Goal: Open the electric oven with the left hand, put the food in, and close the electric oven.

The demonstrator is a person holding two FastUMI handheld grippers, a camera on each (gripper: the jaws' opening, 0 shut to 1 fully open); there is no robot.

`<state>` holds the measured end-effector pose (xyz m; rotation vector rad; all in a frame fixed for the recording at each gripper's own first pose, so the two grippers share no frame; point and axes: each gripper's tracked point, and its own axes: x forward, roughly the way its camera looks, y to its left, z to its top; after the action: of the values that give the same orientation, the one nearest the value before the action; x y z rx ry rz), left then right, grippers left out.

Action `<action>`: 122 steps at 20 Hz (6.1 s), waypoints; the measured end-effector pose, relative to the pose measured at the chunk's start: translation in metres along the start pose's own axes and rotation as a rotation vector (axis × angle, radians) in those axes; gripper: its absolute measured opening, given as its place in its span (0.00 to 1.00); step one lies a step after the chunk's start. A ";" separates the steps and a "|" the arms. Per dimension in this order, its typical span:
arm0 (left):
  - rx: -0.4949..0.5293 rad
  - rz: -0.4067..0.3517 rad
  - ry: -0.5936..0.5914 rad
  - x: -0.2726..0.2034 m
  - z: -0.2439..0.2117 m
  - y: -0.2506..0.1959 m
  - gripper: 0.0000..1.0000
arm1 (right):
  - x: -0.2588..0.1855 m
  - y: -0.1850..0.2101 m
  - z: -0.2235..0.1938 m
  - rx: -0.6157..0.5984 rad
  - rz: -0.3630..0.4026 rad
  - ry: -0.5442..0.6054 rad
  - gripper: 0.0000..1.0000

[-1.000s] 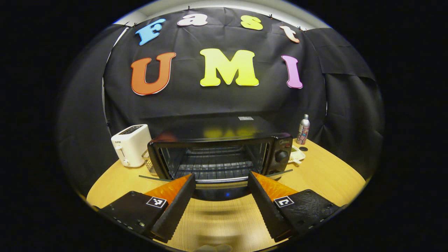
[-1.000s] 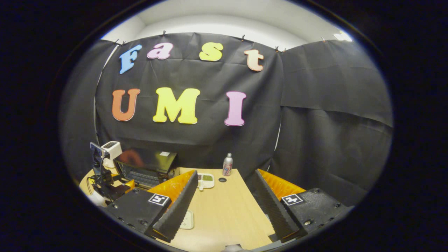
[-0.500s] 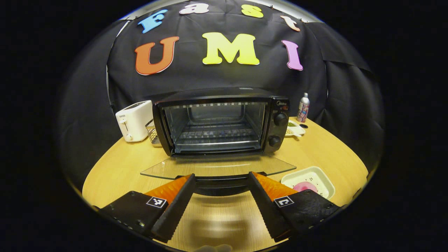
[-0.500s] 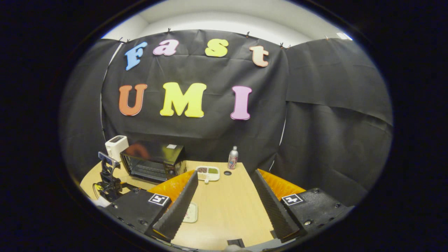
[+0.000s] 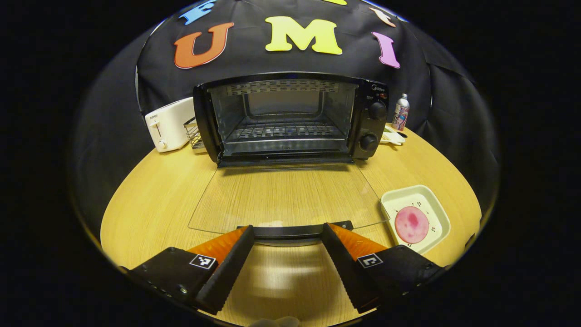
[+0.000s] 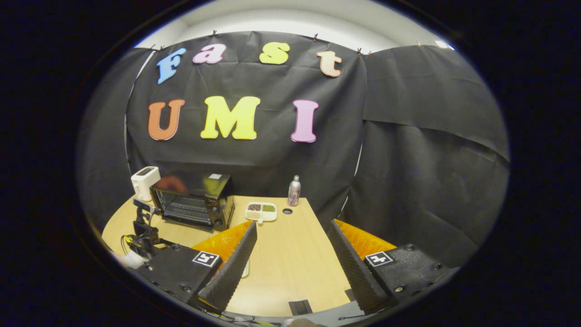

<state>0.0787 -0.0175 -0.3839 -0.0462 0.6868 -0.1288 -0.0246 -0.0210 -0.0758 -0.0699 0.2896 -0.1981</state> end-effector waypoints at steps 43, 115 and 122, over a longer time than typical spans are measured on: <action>-0.166 0.335 -0.467 -0.307 0.141 0.111 0.95 | 0.238 0.154 -0.277 0.007 0.303 0.879 0.24; -0.017 0.277 -0.375 -0.197 0.168 0.138 0.96 | 0.332 0.414 -0.115 1.185 0.416 0.323 0.39; -0.038 0.208 -0.419 -0.215 0.179 0.120 0.97 | 0.259 0.354 -0.076 0.842 0.456 0.306 0.94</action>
<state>0.0403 0.1304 -0.1202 -0.0362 0.2726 0.0933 0.2613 0.2694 -0.2539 0.8611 0.4969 0.1366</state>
